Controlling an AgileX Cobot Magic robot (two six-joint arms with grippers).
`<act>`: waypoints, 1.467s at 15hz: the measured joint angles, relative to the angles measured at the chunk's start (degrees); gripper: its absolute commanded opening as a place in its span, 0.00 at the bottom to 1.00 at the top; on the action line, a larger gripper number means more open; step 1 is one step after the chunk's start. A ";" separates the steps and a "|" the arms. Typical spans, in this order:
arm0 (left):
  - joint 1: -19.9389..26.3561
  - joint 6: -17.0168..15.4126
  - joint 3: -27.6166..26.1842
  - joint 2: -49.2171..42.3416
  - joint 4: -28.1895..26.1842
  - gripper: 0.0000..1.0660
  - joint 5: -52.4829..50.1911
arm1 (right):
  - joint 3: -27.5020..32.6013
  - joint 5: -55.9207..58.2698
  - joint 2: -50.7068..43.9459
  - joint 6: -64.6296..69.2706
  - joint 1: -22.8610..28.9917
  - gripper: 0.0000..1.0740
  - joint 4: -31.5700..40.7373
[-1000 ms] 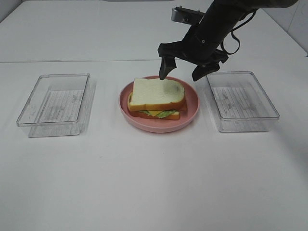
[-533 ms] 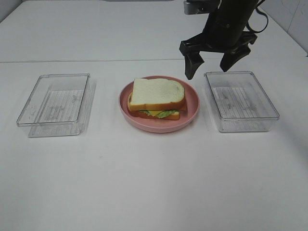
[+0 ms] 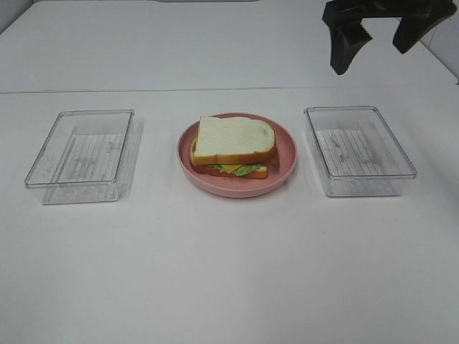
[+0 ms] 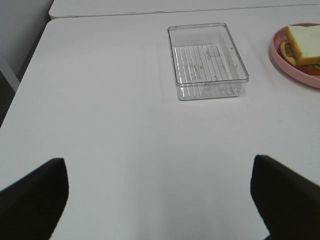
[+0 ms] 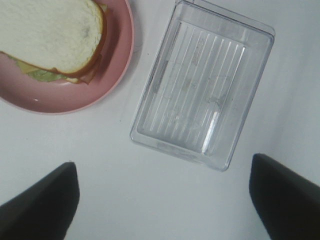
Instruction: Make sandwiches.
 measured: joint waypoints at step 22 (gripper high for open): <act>0.00 0.00 0.00 0.00 0.00 0.85 0.00 | 64.00 -4.24 -94.42 7.45 -16.67 0.83 -3.90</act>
